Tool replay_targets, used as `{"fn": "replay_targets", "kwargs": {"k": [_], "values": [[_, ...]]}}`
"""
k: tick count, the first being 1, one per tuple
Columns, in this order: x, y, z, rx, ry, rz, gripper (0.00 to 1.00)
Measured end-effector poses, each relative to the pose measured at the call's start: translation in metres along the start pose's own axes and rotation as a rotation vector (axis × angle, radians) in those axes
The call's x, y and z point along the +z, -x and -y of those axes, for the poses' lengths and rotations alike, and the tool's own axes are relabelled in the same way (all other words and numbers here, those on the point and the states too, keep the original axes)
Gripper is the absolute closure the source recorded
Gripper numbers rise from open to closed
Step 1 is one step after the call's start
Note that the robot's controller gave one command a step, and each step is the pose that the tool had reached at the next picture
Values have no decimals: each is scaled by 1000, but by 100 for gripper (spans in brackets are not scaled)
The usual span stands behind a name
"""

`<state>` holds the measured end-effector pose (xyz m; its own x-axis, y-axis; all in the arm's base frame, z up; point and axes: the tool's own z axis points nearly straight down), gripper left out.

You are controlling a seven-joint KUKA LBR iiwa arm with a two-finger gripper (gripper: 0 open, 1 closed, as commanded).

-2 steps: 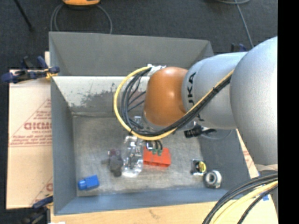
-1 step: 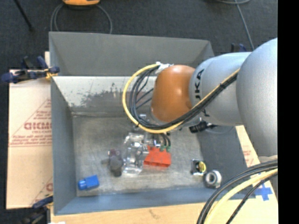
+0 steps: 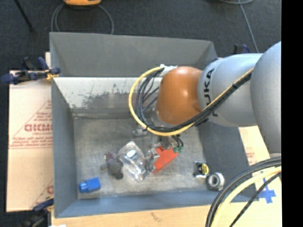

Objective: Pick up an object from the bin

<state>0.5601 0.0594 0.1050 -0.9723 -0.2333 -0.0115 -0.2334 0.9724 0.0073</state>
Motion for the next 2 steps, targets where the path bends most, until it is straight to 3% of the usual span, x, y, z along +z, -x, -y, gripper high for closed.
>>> {"fn": "replay_targets", "kwargs": {"k": [1, 2], "values": [[-3, -69, 53, -55, -8, 26, 0], [1, -46, 119, -29, -16, 7, 0]]}}
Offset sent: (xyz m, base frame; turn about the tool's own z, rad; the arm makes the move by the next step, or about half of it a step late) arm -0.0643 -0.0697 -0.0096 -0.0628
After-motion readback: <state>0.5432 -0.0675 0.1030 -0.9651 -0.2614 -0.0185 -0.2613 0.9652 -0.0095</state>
